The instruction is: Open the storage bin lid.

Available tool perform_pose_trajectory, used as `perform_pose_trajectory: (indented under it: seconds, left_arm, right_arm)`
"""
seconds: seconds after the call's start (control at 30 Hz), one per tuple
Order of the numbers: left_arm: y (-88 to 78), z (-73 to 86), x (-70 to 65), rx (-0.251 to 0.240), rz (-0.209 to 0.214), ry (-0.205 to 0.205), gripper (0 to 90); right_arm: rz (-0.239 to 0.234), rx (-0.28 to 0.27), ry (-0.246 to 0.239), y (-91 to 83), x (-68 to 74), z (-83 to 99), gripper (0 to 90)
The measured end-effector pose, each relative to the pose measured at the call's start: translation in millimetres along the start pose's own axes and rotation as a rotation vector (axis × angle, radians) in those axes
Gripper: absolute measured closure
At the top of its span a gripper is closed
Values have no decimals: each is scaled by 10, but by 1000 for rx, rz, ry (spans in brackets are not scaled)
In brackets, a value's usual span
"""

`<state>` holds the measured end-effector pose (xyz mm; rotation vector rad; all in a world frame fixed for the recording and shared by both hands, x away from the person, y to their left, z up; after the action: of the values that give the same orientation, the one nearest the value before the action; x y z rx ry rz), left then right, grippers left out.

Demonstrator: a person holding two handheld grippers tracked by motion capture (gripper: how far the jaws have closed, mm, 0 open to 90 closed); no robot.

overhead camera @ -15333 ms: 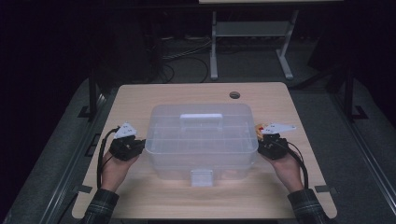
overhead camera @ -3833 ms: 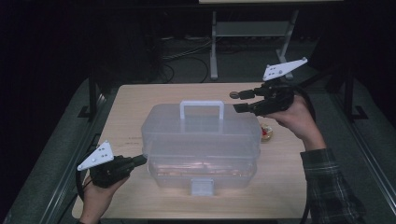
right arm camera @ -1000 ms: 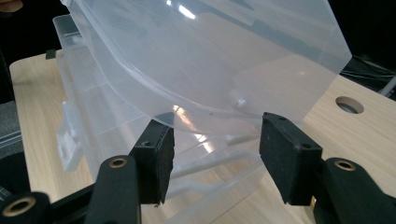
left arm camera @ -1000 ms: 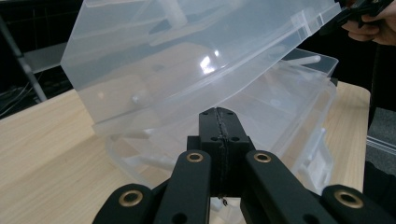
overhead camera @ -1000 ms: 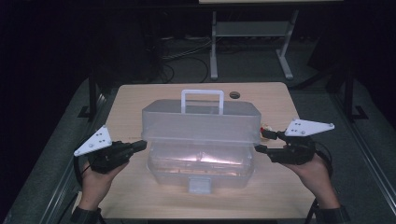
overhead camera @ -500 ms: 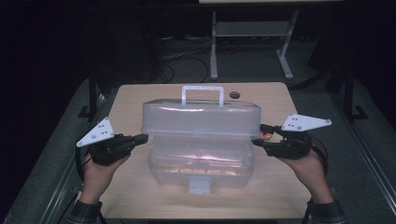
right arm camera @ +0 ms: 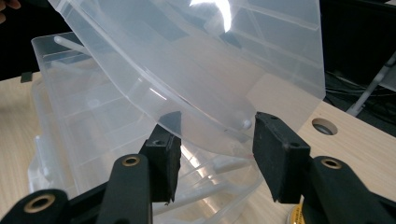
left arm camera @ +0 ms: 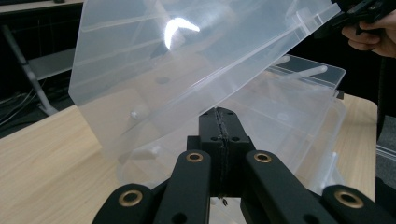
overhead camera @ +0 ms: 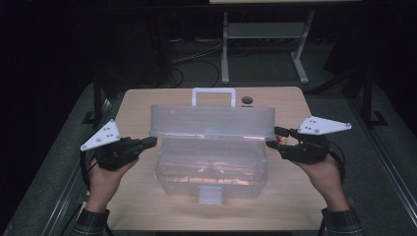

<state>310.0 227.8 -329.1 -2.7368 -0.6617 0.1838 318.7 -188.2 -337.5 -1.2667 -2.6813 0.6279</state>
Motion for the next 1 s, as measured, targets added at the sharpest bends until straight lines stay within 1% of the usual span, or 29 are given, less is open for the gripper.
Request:
perform_pose_trajectory:
  seconds: [0.1, 0.3, 0.5, 0.6, 0.7, 0.77, 0.83, 0.97, 1.0]
  left_arm:
    - [12, -27, 19, 3, 0, 2, 896]
    - [50, -58, 38, 11, 8, 6, 895]
    - [73, -79, 35, 4, 10, 7, 891]
    - [73, -98, 32, 1, 9, 12, 889]
    - [73, -117, 43, 4, 8, 15, 889]
    - [79, -127, 53, 7, 6, 16, 888]
    - [89, -137, 59, 8, 2, 14, 885]
    - [102, -170, 66, -3, -7, 25, 875]
    - [104, -183, 69, -3, -16, 31, 875]
  right_arm:
    - [16, -7, 9, 9, -12, -20, 538]
    - [46, -6, 6, 32, -28, -30, 571]
    - [69, -12, -5, 32, -48, -53, 601]
    - [78, -17, 0, 39, -68, -75, 616]
    - [92, -21, -4, 53, -90, -93, 639]
    - [96, -24, 6, 55, -106, -104, 654]
    - [100, -23, 6, 62, -122, -115, 659]
    - [114, -27, 13, 77, -134, -144, 668]
    - [119, -29, 16, 80, -139, -151, 670]
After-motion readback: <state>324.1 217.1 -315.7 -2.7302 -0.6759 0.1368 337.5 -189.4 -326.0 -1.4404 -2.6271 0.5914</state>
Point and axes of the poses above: each handheld gripper's, and its own axes: y roughly forward along the jaws, z roughly out of its underside, x roughly to its left, the point moved 5 cm from there along y, roughly forward along the jaws, and after that the axes turned 8 degrees about z, right-handed, at the moved point
